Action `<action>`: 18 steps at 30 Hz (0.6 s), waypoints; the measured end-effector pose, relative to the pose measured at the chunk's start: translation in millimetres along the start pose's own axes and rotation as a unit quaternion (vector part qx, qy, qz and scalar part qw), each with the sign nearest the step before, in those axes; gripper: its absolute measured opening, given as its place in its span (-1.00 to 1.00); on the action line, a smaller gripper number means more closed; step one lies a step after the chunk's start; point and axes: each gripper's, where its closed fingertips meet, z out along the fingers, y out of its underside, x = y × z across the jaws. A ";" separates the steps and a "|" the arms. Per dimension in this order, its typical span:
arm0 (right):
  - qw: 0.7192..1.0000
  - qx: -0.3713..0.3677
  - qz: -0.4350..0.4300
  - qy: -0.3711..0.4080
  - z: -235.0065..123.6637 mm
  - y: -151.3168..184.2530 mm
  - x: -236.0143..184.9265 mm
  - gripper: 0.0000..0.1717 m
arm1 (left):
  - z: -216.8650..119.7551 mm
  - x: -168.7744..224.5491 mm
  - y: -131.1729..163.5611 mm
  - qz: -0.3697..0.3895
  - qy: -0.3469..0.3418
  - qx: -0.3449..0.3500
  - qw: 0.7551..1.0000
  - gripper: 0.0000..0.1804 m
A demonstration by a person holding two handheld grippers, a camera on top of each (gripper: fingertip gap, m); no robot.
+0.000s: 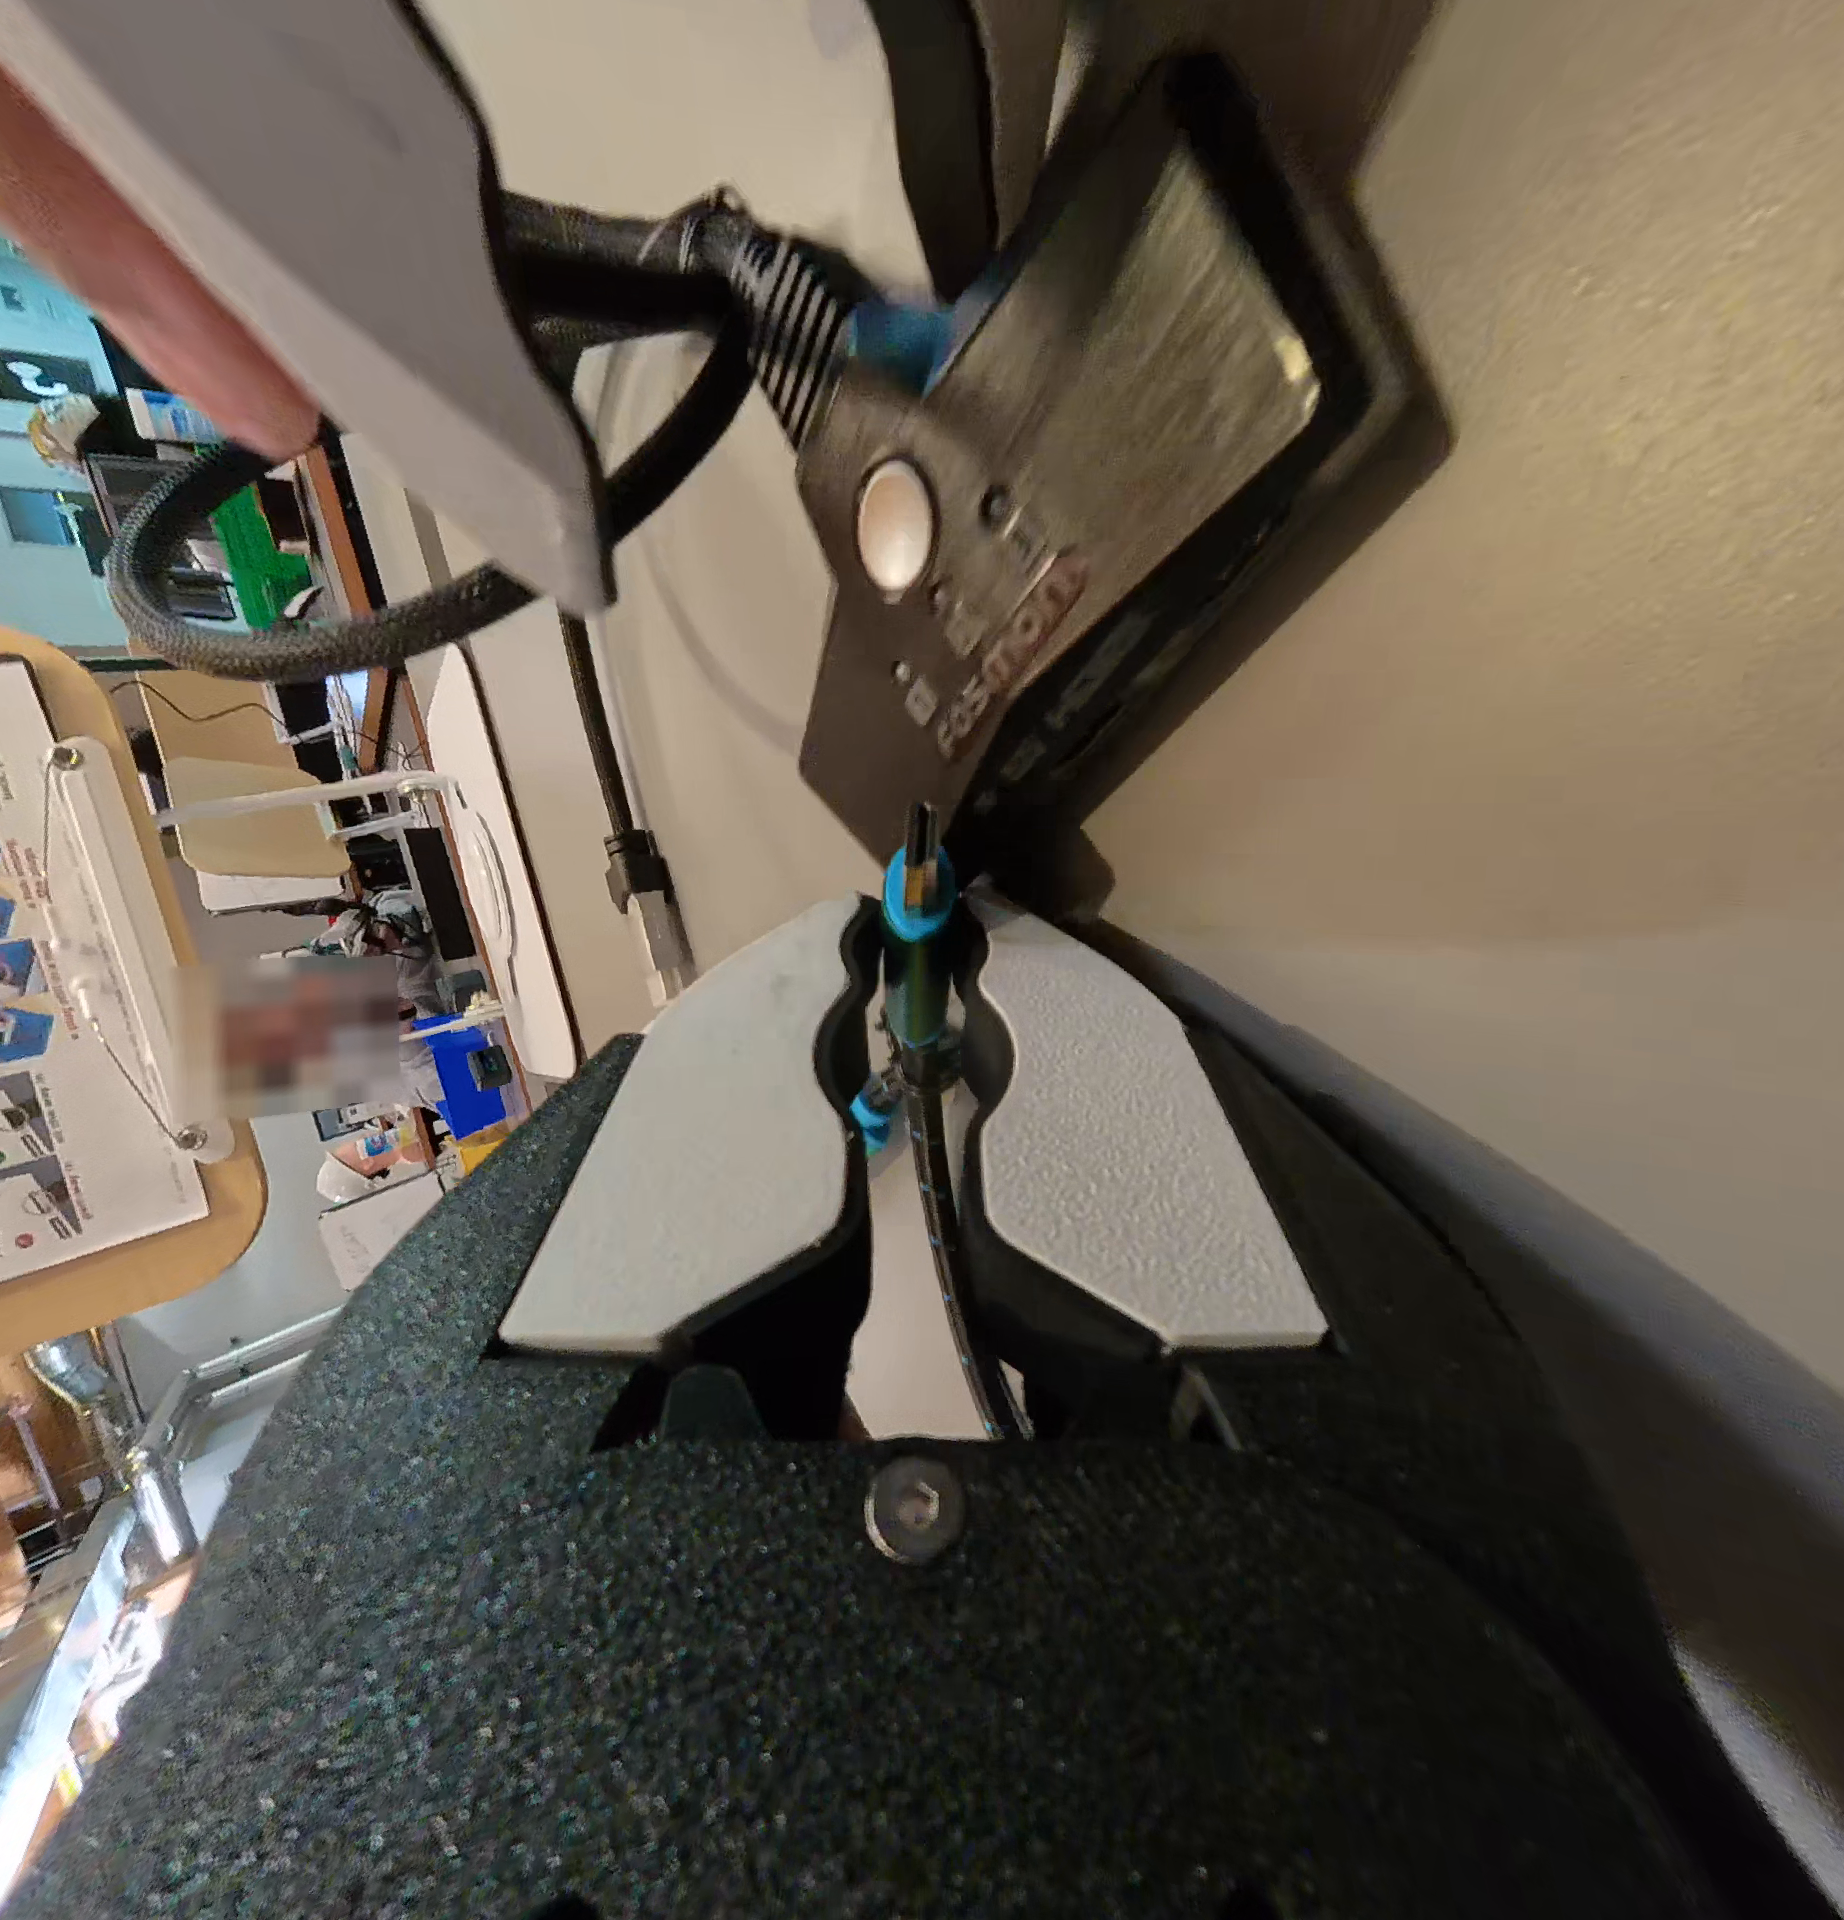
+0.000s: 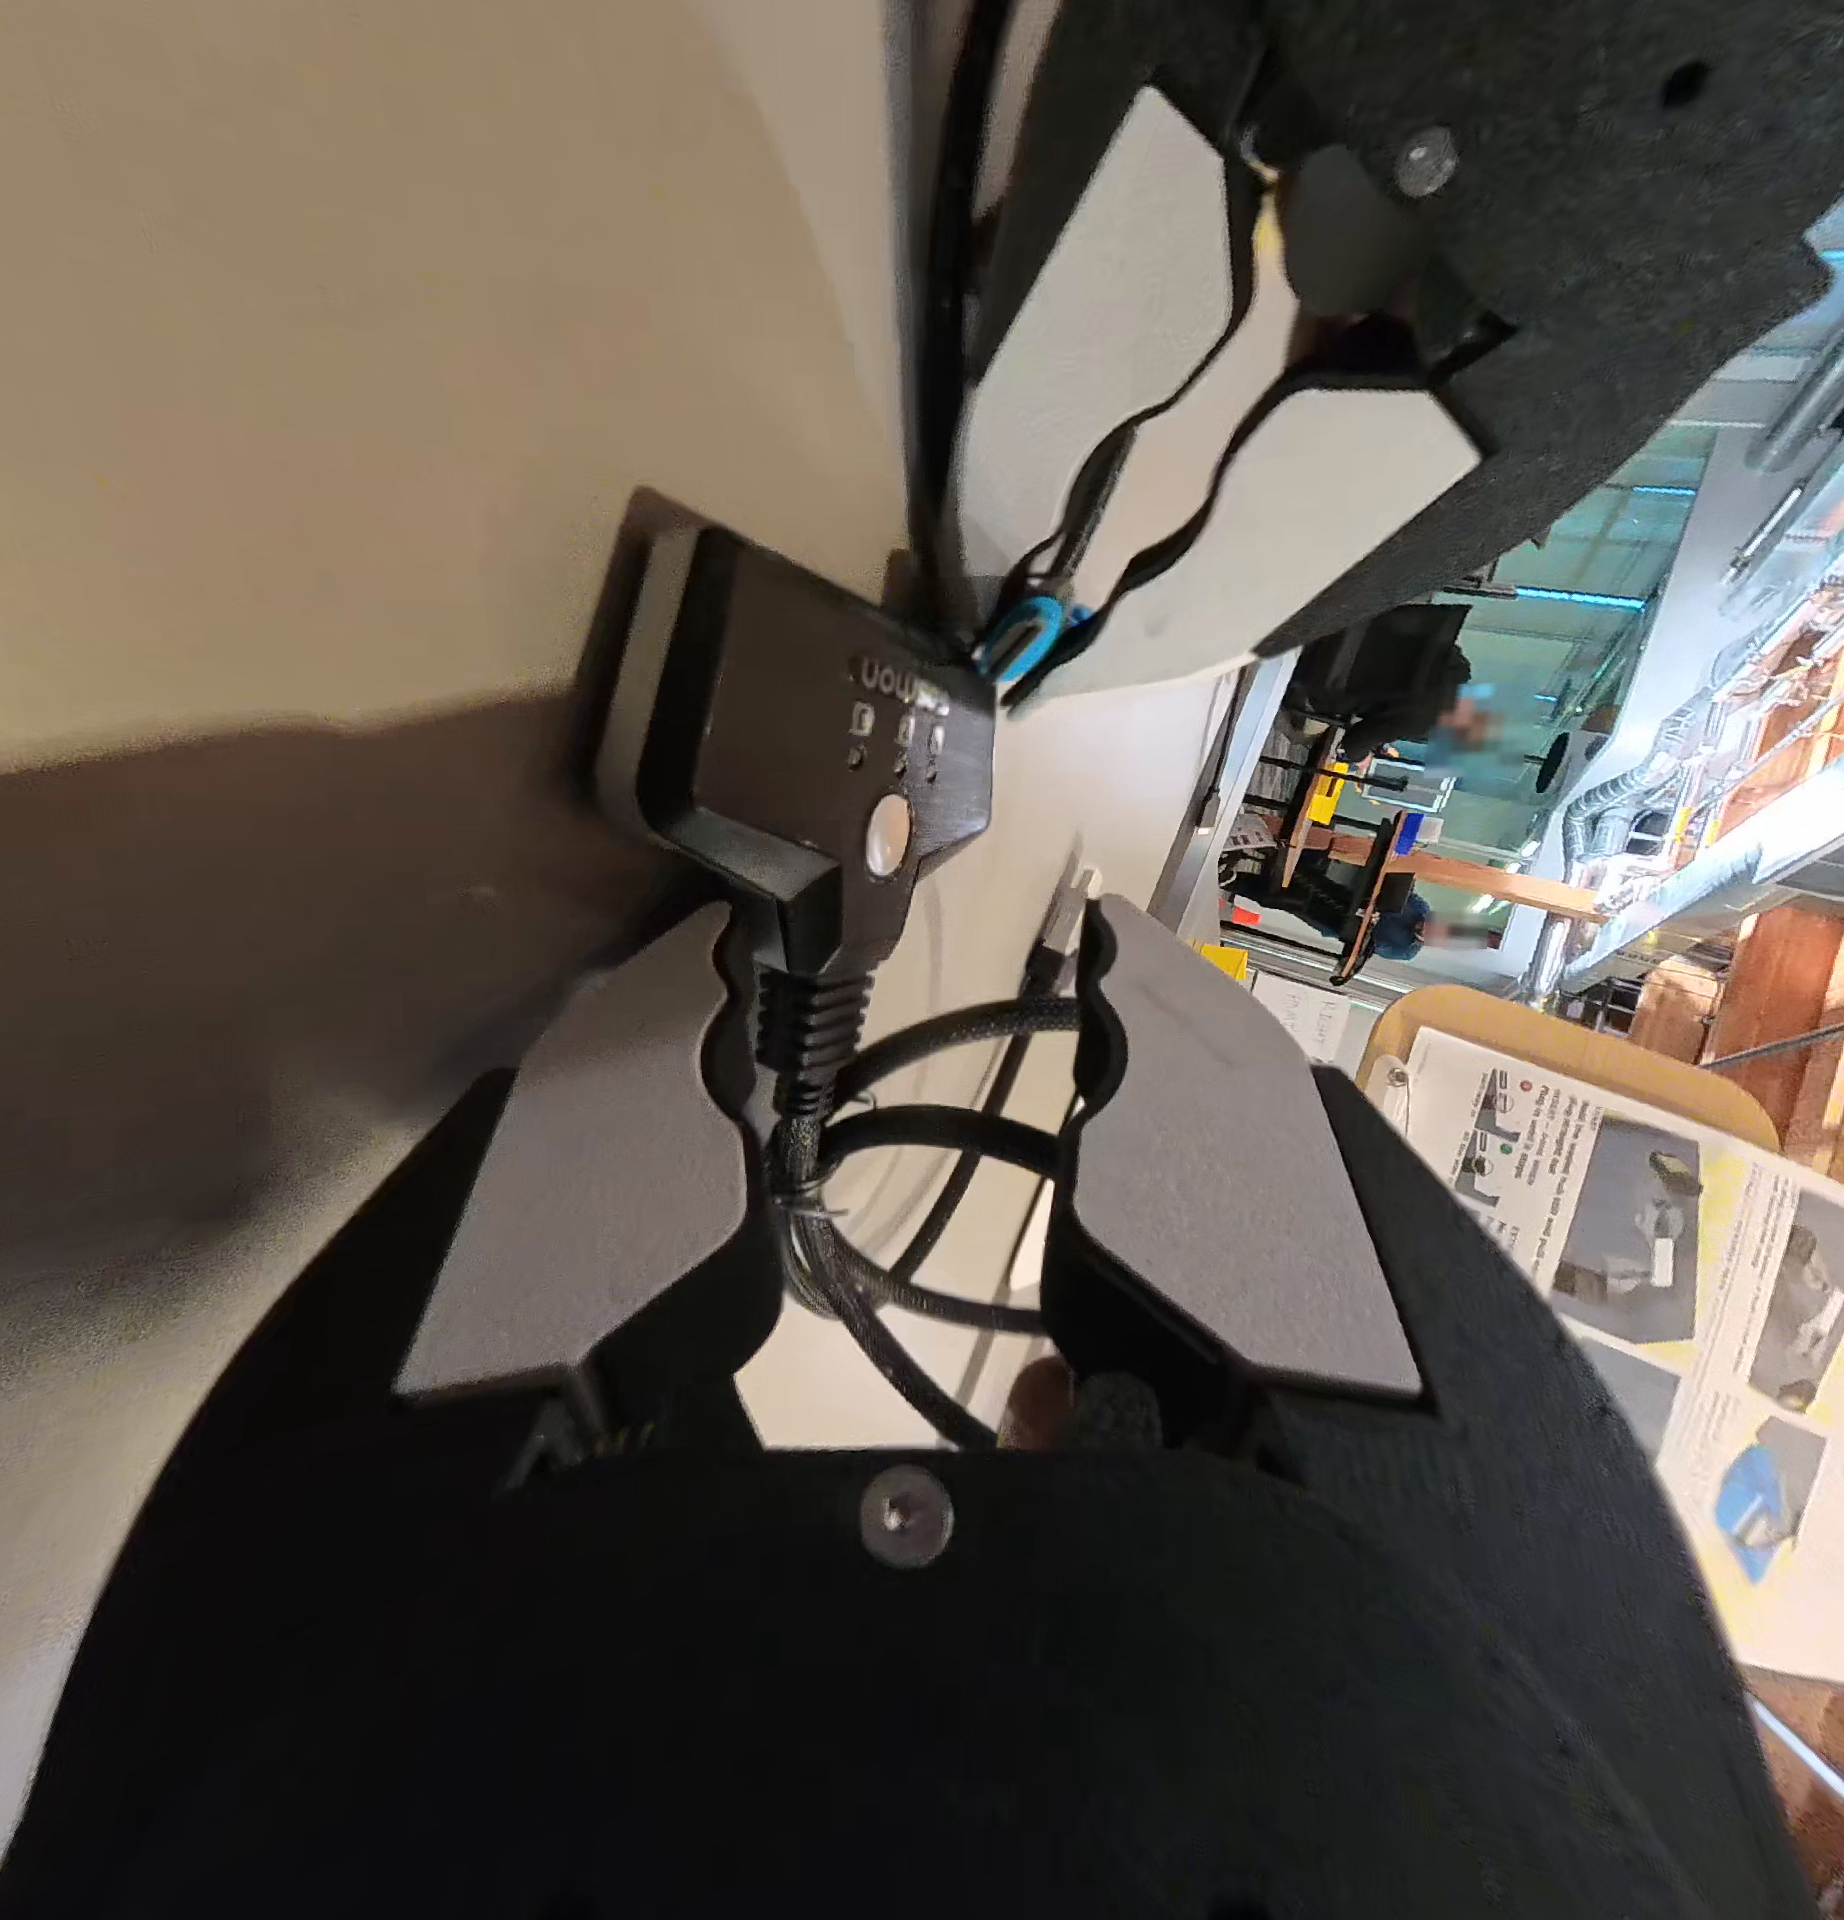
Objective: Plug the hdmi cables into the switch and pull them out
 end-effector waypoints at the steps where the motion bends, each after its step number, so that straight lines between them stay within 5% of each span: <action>1: 1.000 0.006 0.015 0.002 1.2 -1.1 1.0 -0.30 | 0.0 0.8 -1.2 0.004 -0.001 -0.002 1.000 -0.87; 7: 0.994 0.024 0.106 0.011 4.4 1.7 6.7 -0.23 | -1.1 -3.4 -2.0 0.028 -0.022 -0.012 0.999 -0.78; 18: 0.983 0.088 0.145 0.075 -4.7 -14.8 18.6 -0.49 | 0.0 -1.7 0.3 0.009 -0.018 0.014 1.000 -0.86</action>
